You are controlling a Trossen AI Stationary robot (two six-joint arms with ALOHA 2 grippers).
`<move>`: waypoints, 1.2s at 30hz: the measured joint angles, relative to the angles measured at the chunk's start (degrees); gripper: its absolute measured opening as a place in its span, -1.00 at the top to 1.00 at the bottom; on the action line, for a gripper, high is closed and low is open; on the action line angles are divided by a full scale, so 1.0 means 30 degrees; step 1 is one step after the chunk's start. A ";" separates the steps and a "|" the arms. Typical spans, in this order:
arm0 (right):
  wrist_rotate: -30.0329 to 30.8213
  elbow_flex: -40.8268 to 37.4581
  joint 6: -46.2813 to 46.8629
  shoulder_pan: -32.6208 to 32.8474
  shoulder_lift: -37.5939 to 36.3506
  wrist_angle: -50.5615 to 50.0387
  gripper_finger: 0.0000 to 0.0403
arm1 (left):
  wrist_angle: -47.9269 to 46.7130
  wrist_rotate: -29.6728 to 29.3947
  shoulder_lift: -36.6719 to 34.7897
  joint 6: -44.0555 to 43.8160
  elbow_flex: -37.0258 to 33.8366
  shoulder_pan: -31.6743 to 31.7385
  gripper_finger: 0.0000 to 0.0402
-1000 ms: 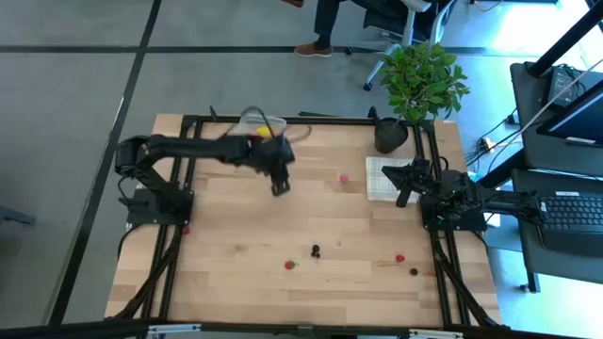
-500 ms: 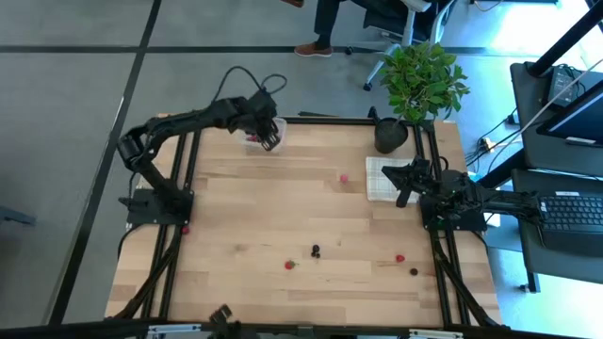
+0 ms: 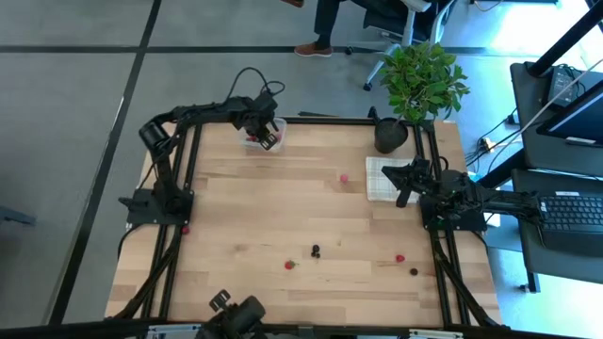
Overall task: Pick and placing Produce into tupperware
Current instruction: Put the top blackberry into the transparent bin, then put the pink peach into the transparent bin
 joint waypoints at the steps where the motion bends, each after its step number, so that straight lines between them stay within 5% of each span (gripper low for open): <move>1: 0.0000 0.0000 -0.0010 0.0000 0.0000 0.0003 0.78 | 0.0020 0.0000 0.0046 0.0007 0.0000 0.0000 0.48; 13: 0.0000 0.0000 0.0025 0.0004 0.0000 0.0000 0.78 | -0.0112 0.0841 -0.0579 0.0254 0.0000 -0.0007 0.22; 25: 0.0000 0.0000 0.0051 0.0005 0.0000 0.0007 0.78 | 0.0983 0.2523 -0.7351 0.1931 -0.0336 -0.1504 0.25; 31: -0.0001 0.0000 -0.0050 0.0000 0.0000 0.0008 0.78 | 0.7610 0.5638 -1.1981 0.1953 -0.5234 -0.3302 0.28; 36: -0.0201 0.0000 -0.1270 0.0000 0.0000 0.0058 0.78 | 1.4130 0.5960 -1.5170 0.0798 -1.0893 -0.5110 0.26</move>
